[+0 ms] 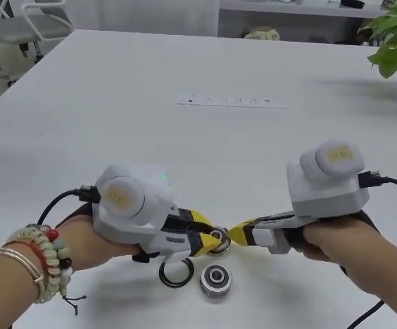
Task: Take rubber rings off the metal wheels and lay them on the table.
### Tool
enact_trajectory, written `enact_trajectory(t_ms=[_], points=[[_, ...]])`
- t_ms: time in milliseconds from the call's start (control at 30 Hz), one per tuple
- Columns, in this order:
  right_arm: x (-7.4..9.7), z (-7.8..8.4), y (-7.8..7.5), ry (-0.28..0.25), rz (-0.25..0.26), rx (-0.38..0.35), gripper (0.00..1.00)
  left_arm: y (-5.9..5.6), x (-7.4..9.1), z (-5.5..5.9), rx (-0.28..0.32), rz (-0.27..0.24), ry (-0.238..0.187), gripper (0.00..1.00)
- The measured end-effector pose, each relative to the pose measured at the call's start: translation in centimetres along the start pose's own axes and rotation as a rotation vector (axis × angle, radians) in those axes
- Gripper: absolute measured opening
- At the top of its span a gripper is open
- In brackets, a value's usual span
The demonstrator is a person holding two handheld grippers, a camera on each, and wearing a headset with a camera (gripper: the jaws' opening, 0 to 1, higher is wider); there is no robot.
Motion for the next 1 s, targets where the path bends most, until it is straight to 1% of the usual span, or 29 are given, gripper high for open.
enact_trajectory(t_ms=[100, 467, 1000], points=[[-0.08, -0.05, 0.1, -0.002, -0.009, -0.007, 0.0, 0.01, -0.01, 0.0, 0.005, -0.002, -0.002, 0.08], [-0.16, -0.16, 0.2, -0.008, -0.023, 0.005, 0.0, -0.03, 0.02, 0.01, 0.007, -0.004, -0.004, 0.08], [-0.17, -0.21, 0.32, -0.014, -0.035, 0.01, 0.0, -0.06, 0.04, 0.03, 0.008, -0.004, -0.008, 0.08]])
Point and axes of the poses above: the centre of the closed fingertips' face, and the gripper's own axes: x roughly backward along the fingers, y roughly to its left, z roughly out of its underside, the point moved 2 cm from there along x, roughly backward along the fingers, and after that the axes turned 3 degrees about -z, right-handed, at the moved point
